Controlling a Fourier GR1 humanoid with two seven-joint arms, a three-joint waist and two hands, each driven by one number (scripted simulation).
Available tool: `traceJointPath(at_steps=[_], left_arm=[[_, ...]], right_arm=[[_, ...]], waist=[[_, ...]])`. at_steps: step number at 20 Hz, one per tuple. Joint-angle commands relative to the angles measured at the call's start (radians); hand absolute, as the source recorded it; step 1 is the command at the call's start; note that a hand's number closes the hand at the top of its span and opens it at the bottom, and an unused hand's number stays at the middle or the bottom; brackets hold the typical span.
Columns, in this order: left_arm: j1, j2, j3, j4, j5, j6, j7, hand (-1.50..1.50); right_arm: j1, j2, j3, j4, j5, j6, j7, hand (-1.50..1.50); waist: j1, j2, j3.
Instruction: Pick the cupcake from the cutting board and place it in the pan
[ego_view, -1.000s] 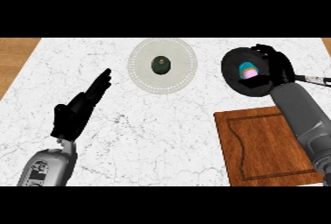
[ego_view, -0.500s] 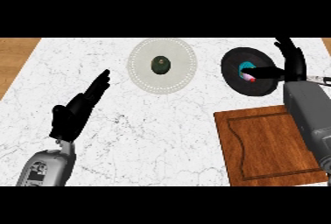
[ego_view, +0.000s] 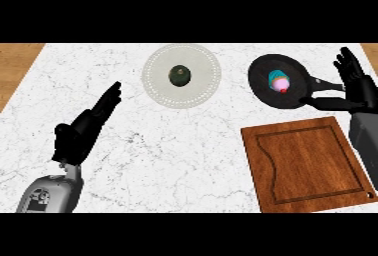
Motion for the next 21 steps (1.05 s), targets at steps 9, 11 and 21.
traceJointPath(at_steps=[9,11,21], left_arm=[[0.084,-0.040,-0.037,-0.046,-0.033,0.024,-0.010,0.00],[0.029,-0.005,0.010,-0.014,-0.024,0.015,-0.005,0.00],[0.028,0.001,0.031,-0.007,0.001,-0.017,0.016,0.00]], right_arm=[[0.155,-0.013,-0.001,0.009,-0.026,0.144,-0.241,-1.50],[0.171,-0.010,0.005,0.013,-0.021,0.136,-0.262,-1.50],[0.292,0.027,0.020,-0.011,-0.045,0.104,-0.373,-1.50]], waist=[[-0.023,-0.016,-0.003],[-0.021,-0.013,-0.002],[-0.034,-0.018,-0.003]])
